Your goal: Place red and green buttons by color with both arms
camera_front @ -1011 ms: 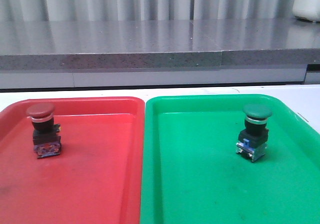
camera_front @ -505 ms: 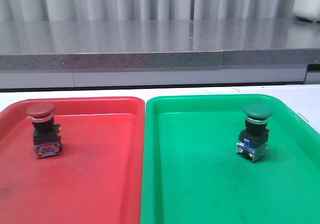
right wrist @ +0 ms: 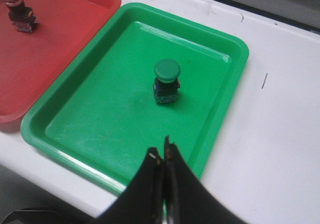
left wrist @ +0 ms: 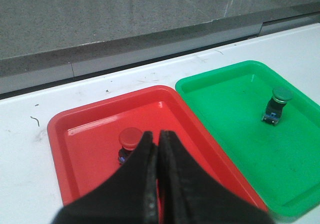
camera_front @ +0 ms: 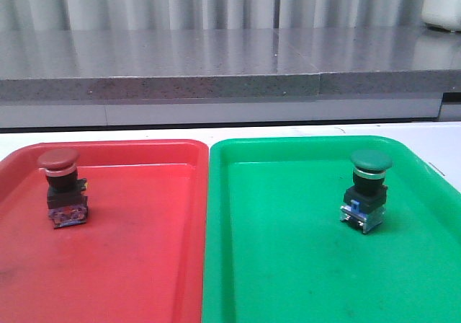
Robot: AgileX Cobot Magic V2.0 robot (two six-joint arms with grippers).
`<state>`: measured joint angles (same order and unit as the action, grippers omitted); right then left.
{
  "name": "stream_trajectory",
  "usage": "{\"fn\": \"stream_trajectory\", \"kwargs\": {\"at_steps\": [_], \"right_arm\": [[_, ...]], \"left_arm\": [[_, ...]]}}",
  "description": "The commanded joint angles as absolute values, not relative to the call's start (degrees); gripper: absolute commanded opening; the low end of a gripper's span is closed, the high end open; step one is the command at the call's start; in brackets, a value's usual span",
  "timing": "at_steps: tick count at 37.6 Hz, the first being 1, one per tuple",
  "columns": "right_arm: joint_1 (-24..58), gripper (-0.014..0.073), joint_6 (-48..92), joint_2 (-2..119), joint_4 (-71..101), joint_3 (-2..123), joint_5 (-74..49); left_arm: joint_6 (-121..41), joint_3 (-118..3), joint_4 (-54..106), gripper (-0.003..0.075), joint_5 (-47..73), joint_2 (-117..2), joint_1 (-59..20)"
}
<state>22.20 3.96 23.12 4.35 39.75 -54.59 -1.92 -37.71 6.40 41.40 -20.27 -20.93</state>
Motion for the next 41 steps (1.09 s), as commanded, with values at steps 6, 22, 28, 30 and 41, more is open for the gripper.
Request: {"fn": "stream_trajectory", "kwargs": {"at_steps": [6,22,28,30,41], "right_arm": [[22.05,-0.0070,4.25,23.48,4.01,40.94,-50.83],[22.05,-0.0070,4.25,23.48,4.01,40.94,-50.83],[22.05,-0.0070,4.25,23.53,4.01,40.94,-50.83],[22.05,-0.0070,4.25,23.53,4.01,40.94,-50.88],[22.05,-0.0070,4.25,23.53,4.01,40.94,-50.88]], "left_arm": [[-2.17,-31.24,5.33,-0.0020,27.52,-14.15,-15.55],[-0.91,-8.96,5.03,-0.0020,9.35,-2.16,-2.81],[9.60,-2.80,-1.81,-0.0020,3.09,1.23,-2.26],[9.97,-0.79,-2.18,-0.0020,1.43,1.38,-1.85],[4.80,1.69,0.00,-0.0020,-1.18,1.38,-1.40]]}}
